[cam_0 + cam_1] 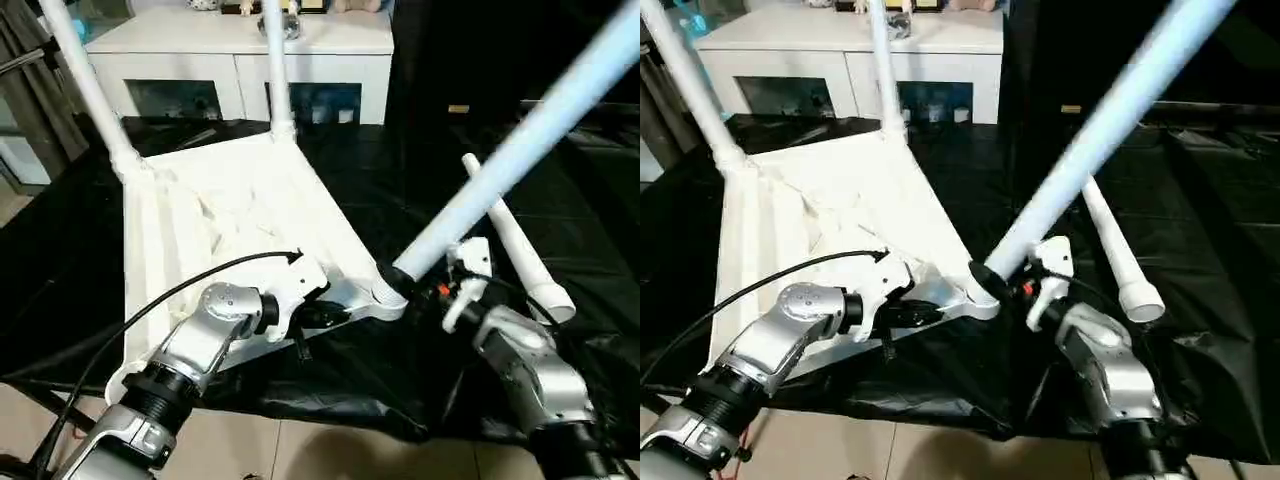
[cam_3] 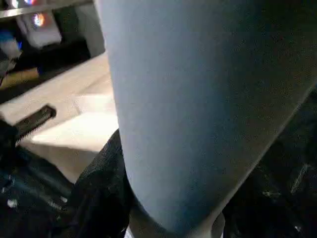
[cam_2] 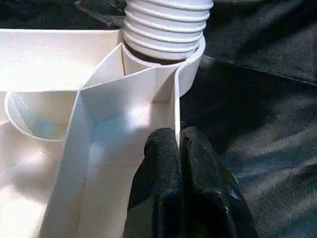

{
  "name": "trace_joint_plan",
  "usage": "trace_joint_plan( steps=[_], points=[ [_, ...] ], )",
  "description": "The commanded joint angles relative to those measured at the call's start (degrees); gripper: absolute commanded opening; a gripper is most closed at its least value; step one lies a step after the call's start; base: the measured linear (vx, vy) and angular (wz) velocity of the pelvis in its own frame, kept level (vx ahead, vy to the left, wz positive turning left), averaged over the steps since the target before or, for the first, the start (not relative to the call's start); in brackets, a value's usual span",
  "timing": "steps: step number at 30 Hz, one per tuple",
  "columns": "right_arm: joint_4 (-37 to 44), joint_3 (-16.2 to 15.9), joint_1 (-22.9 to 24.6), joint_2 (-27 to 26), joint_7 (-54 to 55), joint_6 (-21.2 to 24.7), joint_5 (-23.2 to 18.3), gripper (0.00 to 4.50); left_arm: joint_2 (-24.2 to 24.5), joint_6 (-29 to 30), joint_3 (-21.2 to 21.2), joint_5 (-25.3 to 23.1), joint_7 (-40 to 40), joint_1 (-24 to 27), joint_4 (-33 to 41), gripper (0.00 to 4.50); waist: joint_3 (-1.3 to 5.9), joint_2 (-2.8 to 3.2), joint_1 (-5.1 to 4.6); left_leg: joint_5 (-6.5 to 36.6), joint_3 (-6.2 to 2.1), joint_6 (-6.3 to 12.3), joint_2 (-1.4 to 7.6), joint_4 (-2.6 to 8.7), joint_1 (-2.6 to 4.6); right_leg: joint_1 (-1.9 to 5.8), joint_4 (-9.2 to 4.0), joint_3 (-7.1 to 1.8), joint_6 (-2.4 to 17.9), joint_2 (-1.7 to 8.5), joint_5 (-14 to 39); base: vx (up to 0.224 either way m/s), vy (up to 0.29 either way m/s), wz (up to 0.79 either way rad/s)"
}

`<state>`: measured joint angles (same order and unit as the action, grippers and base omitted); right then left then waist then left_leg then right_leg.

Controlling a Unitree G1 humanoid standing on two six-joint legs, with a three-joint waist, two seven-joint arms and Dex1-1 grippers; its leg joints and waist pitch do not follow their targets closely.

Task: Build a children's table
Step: Insert table leg to table base, then rotate leg to tighten

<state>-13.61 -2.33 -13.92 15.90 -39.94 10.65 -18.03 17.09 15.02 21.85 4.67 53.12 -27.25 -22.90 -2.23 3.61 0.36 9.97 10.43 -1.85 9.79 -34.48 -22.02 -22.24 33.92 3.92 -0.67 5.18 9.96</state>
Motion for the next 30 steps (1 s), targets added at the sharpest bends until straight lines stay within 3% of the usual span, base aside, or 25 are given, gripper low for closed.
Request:
trace_joint_plan(
  steps=[1,12,15,17,18,20,24,30],
  points=[
    [-1.86,-2.65,1.86,2.0,-0.98,3.7,3.97,1.96,1.03,-0.17,-0.94,-1.15,-1.01,-0.97,-1.33,0.0,2.43,-0.63,-0.49,27.55,-1.98,-0.74,2.72,4.98,1.44,0.48,-6.34,-1.95,6.31,3.2,34.39,0.0,0.0,0.0],
    [-2.51,-7.83,-4.9,4.98,-6.86,8.08,5.29,1.96,1.4,-0.53,-0.48,-1.79,0.23,-1.09,-1.6,0.0,2.23,-0.9,-0.91,29.2,-2.19,-0.84,2.65,4.82,1.56,0.06,-6.76,-1.84,5.28,3.39,37.76,0.0,0.0,0.0],
    [-3.58,-9.58,-6.06,6.34,-10.84,8.43,5.62,1.96,1.8,-0.74,-0.1,-2.02,1.19,-1.2,-1.71,0.0,2.3,-0.97,-0.9,28.97,-2.23,-0.61,2.7,4.9,1.39,0.27,-6.65,-1.81,5.47,3.37,36.87,0.0,0.0,0.0],
    [-4.62,-10.78,-6.8,7.3,-14.32,8.51,5.64,1.96,2.31,-1.3,0.46,-2.2,2.42,-1.38,-1.76,0.0,2.37,-0.91,-0.74,28.41,-2.11,-0.41,2.78,4.88,1.48,0.22,-6.57,-1.97,6.03,3.41,35.68,0.0,0.0,0.0],
    [-4.75,-10.96,-6.82,7.48,-14.99,8.41,5.56,1.96,2.51,-1.54,0.58,-2.12,2.9,-1.31,-1.53,0.0,2.41,-1.97,-0.72,27.73,-1.98,0.01,2.88,4.94,1.28,0.32,-6.58,-2.01,6.41,3.38,34.96,0.0,0.0,0.0],
    [-5.4,-11.12,-6.69,7.67,-16.44,8.06,5.12,1.96,2.94,-2.05,0.95,-1.87,4.23,-1.1,-0.87,0.0,2.52,-1.3,-0.16,26.13,-1.95,0.15,3.1,5.14,1.31,0.41,-6.17,-2.32,7.55,3.54,32.34,0.0,0.0,0.0],
    [-6.99,-12.18,-6.25,8.38,-19.93,6.24,5.35,1.95,3.97,-4.3,2.1,-1.82,7.45,-0.93,0.16,0.0,2.68,-1.45,-0.13,26.53,-1.92,-0.32,3.3,5.49,1.22,0.71,-5.65,-2.36,9.43,3.43,27.31,0.0,0.0,0.0],
    [-8.05,-13.73,-5.6,9.61,-25.96,4.56,5.42,1.95,5.81,-7.33,3.04,-1.03,13.58,-0.82,1.5,0.0,2.72,-1.5,0.09,26.41,-1.74,-0.25,3.39,5.59,1.28,0.94,-5.4,-2.5,10.9,3.42,24.78,0.0,0.0,0.0]
  ],
)
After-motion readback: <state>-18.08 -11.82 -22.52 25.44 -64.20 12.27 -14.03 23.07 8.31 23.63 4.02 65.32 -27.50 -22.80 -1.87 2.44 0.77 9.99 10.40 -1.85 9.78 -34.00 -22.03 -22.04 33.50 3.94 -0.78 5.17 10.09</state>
